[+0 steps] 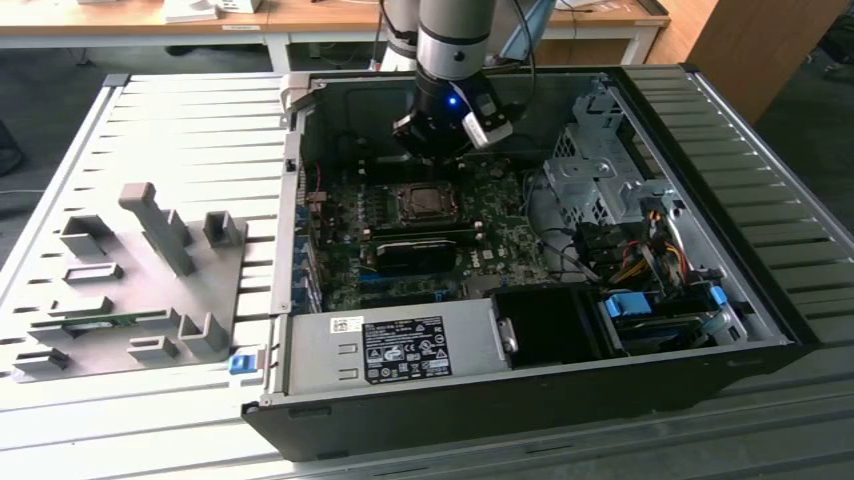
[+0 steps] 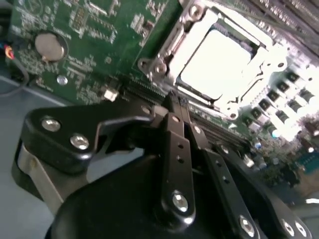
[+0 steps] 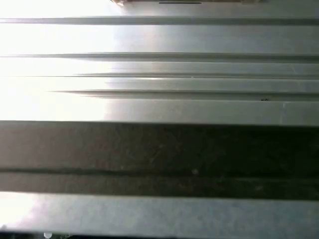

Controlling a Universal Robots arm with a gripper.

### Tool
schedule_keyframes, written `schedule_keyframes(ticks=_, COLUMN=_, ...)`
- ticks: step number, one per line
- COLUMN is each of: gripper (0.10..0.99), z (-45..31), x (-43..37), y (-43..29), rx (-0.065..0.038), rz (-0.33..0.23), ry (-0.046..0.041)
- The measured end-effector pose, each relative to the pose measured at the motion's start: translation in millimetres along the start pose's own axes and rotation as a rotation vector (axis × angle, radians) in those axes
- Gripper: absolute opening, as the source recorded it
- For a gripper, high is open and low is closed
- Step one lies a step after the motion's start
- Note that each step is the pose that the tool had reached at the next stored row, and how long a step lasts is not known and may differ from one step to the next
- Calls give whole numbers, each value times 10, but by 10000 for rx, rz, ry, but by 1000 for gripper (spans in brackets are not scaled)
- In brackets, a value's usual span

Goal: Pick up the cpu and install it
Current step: 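Install the first cpu locking lever, then install the second cpu locking lever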

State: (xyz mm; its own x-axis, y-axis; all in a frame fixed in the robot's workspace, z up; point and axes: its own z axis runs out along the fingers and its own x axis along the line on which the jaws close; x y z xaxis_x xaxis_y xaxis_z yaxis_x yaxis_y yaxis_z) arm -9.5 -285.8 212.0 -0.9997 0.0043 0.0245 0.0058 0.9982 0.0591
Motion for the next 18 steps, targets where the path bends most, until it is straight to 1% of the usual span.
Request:
schedule_keyframes(ticks=9, gripper=106, z=-4, x=0, y=-58, rx=1, rz=0, ry=1)
schedule_keyframes(ticks=18, gripper=106, z=-6, x=-1, y=-94, rx=0, rz=0, ry=0)
